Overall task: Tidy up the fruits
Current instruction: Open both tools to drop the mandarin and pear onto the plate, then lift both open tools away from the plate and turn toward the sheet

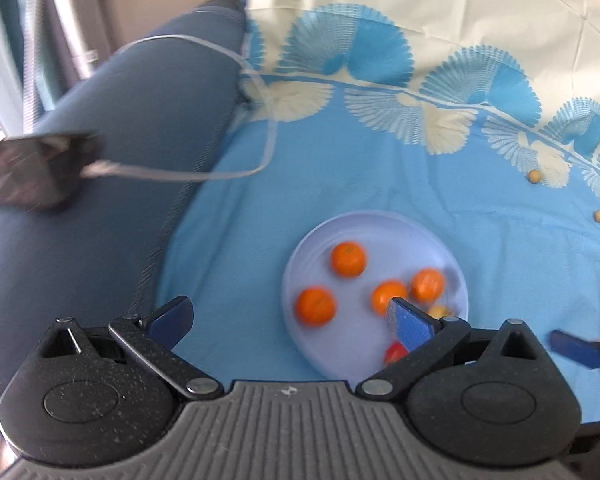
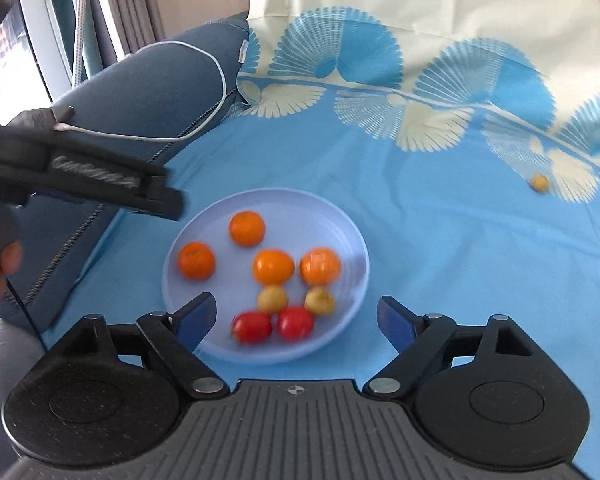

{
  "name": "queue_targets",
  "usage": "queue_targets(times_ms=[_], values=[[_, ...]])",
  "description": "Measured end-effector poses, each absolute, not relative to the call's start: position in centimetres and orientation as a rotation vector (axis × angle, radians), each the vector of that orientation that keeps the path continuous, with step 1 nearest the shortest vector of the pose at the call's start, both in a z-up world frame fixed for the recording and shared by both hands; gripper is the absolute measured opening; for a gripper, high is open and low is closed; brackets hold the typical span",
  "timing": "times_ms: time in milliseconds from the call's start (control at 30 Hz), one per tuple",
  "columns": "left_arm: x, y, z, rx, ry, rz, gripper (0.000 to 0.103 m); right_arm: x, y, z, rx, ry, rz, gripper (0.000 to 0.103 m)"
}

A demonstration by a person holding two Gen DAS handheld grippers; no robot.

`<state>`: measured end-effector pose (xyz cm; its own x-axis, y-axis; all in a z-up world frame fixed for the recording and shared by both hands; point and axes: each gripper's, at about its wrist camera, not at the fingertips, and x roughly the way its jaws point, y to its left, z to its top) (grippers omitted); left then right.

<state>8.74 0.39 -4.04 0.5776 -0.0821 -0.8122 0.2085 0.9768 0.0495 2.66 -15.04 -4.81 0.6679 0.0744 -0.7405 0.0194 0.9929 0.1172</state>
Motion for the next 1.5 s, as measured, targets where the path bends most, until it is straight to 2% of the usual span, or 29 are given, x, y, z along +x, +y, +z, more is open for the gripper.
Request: queue_targets(times_ms=[233, 600, 1500], values=[[2.1, 2.5, -1.7, 0.141, 0.938, -0.138, 0.103, -5.1, -13.5, 0.0, 0.141, 0.731, -0.026, 0.1], [-5.5, 2.6, 0.7, 0.131, 0.849, -0.177, 0.103, -13.7, -11.4, 3.6, 0.052, 0.598, -0.06, 0.102], [-8.5, 3.6, 3.8, 0.108, 0.762, -0.204, 0.103, -17.4, -10.5, 6.1, -0.005, 0.511, -0.077, 0.102]])
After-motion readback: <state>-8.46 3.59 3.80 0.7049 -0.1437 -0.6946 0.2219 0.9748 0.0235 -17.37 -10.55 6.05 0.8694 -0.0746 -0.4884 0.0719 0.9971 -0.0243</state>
